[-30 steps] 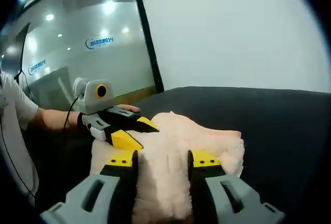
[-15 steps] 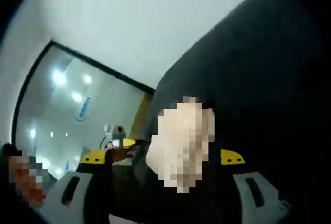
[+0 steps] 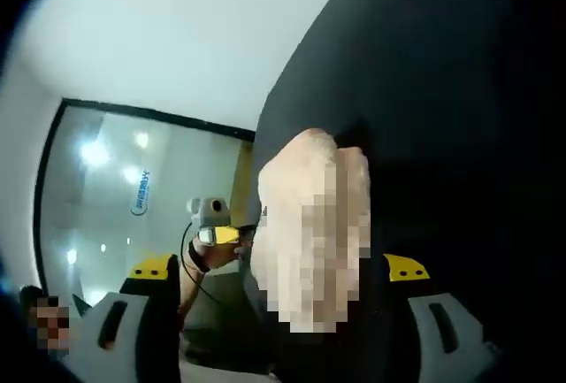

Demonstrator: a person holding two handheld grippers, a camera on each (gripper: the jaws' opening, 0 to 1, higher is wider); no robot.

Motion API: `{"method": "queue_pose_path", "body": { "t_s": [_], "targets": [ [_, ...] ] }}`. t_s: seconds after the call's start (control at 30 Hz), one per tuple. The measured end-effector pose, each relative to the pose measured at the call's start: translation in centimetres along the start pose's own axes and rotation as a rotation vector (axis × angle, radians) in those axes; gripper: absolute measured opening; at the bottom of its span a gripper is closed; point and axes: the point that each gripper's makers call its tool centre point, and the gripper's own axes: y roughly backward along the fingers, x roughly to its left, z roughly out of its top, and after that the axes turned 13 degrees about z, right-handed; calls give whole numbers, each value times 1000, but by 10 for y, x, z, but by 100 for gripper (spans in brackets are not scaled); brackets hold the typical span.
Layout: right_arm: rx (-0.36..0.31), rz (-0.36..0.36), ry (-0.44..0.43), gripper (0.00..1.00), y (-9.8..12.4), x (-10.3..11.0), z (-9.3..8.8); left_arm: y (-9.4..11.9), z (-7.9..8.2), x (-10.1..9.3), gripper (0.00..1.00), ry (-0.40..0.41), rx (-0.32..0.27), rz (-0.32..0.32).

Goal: Fold the towel on the table until its edges align and the towel forms a compact rectangular stack.

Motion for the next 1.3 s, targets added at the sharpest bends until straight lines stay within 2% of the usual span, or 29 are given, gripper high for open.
{"method": "queue_pose_path", "body": {
  "t_s": [0.1, 0.13, 0.17, 0.23, 0.27, 0.37, 0.43, 0.47, 0.5, 0.53, 0.6, 0.7, 0.77, 0.87, 0.9, 1.0, 1.07, 1.17, 1.3],
  "targets": [
    [19, 1, -3, 75, -8, -8, 3, -8, -1, -1, 45, 8, 14, -13],
    [27, 5, 1, 74, -10, -9, 4, -10, 0, -1, 42, -1, 28, -22],
    [25, 22, -12, 75, -13, -9, 7, -12, 5, -1, 41, -6, 33, -20],
    [26, 65, -31, 80, -20, -2, 12, -19, -2, -12, 43, -25, 48, -37],
    [31, 65, -30, 81, -22, -2, 12, -22, -1, -14, 44, -26, 52, -39],
    [60, 54, 9, 75, -33, -7, 9, -33, 10, -17, 41, -30, 69, -60],
    [70, 39, 20, 64, -37, -17, 11, -40, 15, -13, 33, -16, 73, -66],
    [71, -4, 23, 55, -34, -28, 12, -42, 18, -9, 29, -3, 76, -62],
    [79, -49, 34, 40, -31, -38, 11, -41, 21, -6, 26, -2, 78, -61],
    [84, -75, 39, 29, -25, -49, 12, -41, -1, -14, 26, 2, 79, -72],
    [47, 0, -21, 22, -25, -45, 14, -41, -10, -16, 24, 35, 69, -93],
    [58, -11, 40, 18, -28, -43, 10, -41, -12, -17, 16, 40, 79, -85],
    [37, -4, 70, 16, -26, -38, 15, -39, -13, -22, 13, 67, 77, -97],
    [37, -7, 85, 16, -19, -27, 10, -36, -27, -41, 12, -14, 45, -70],
    [32, 10, 59, 16, -14, -19, 8, -34, -34, -51, 12, 1, 56, -73],
    [20, 22, 66, 16, 5, -3, 2, -29, -51, -77, 12, -12, 50, -82],
    [12, 30, 67, 16, 21, 7, -6, -28, -68, -94, 12, -20, 51, -89],
    [-2, 35, 71, 16, 49, 19, -30, -29, -101, -118, 12, -54, 64, -96],
    [-32, 21, 58, 16, 80, 22, -62, -38, -138, -135, 12, -84, 76, -101]
  ]
}}
